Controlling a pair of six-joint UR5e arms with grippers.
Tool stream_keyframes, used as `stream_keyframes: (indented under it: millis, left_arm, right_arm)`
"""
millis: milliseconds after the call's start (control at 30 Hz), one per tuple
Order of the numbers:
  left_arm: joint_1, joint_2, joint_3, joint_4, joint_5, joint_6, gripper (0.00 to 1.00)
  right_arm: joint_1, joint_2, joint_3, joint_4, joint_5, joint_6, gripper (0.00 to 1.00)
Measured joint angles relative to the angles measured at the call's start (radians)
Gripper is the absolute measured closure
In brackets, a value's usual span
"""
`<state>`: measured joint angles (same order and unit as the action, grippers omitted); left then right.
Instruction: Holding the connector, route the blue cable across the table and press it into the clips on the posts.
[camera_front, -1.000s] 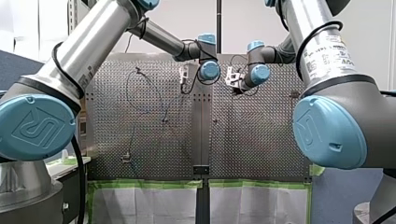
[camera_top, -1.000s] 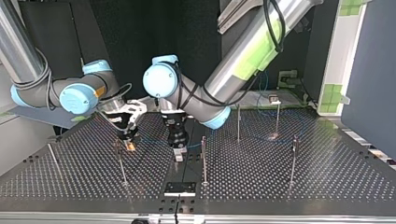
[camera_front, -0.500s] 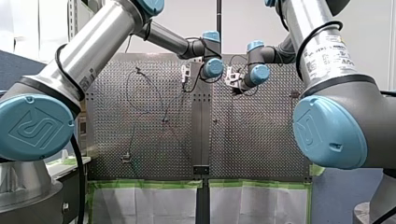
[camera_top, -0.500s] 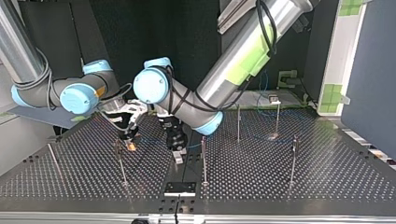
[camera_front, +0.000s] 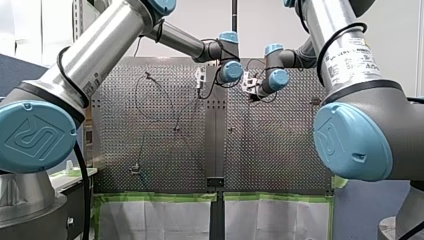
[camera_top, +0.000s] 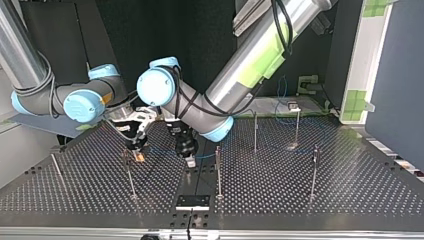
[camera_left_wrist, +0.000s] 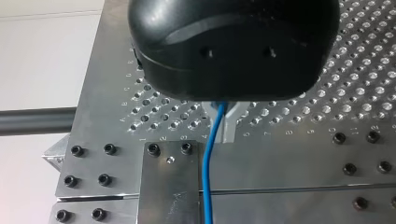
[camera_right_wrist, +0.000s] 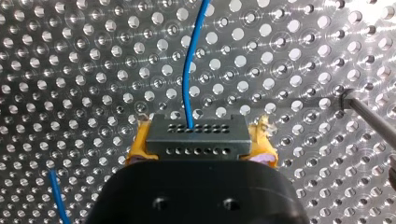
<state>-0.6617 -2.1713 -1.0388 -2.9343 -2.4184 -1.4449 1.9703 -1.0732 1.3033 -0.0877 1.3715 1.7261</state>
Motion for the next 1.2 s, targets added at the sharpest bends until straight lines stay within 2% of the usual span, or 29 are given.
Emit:
stream_keyframes:
  millis: [267, 400, 567, 700, 967, 1200]
  left_arm:
    - [-0.004, 0.0, -0.005, -0.028, -0.004, -0.021, 1.0]
    - [-0.01, 0.002, -0.027, -0.028, -0.006, -0.032, 1.0]
    - [-0.016, 0.02, -0.071, -0.006, -0.019, -0.052, 1.0]
    - [-0.017, 0.046, -0.103, 0.023, -0.021, -0.057, 1.0]
    - [-0.018, 0.098, -0.167, 0.087, 0.012, -0.053, 1.0]
    - [-0.01, 0.104, -0.228, 0.148, 0.071, -0.056, 1.0]
  right_arm:
    - [0.0, 0.0, 0.0, 0.001, -0.001, 0.0, 1.0]
    - [0.0, -0.001, 0.0, 0.01, -0.001, -0.001, 1.0]
    - [0.003, -0.003, 0.001, 0.038, 0.0, -0.002, 1.0]
    - [0.007, -0.016, 0.021, 0.048, 0.001, -0.004, 1.0]
    - [0.003, -0.071, 0.081, 0.044, 0.013, -0.006, 1.0]
    - [0.006, -0.09, 0.138, 0.033, 0.019, -0.026, 1.0]
